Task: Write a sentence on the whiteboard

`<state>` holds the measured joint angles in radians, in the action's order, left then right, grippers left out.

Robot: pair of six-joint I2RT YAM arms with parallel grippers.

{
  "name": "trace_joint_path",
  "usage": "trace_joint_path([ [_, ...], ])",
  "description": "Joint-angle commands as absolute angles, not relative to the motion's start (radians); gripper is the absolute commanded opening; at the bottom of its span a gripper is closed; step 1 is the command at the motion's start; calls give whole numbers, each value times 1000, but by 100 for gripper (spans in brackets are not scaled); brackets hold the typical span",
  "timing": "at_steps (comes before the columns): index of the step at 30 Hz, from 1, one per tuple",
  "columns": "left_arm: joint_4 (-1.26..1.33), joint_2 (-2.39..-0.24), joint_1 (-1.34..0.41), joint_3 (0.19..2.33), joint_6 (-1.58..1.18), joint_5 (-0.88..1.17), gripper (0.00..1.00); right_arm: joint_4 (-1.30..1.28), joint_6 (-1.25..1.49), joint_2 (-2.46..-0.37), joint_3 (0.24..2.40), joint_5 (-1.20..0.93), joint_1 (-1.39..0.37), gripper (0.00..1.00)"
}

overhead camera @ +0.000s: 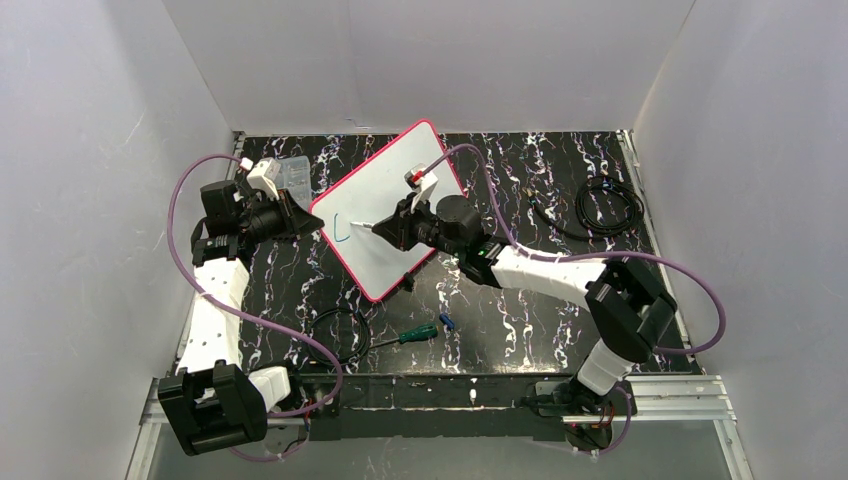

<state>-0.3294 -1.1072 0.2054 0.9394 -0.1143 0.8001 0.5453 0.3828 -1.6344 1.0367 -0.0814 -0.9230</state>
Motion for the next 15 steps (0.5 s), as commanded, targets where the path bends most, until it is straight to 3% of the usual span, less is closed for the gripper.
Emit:
trace_joint_path([
  [1, -356, -1083, 205, 934, -75, 776, 0, 604, 380, -1663, 1096, -81, -917, 1],
  [15, -357, -1084, 205, 935, -72, 773, 0, 580, 379, -1667, 1043, -126, -918, 1],
])
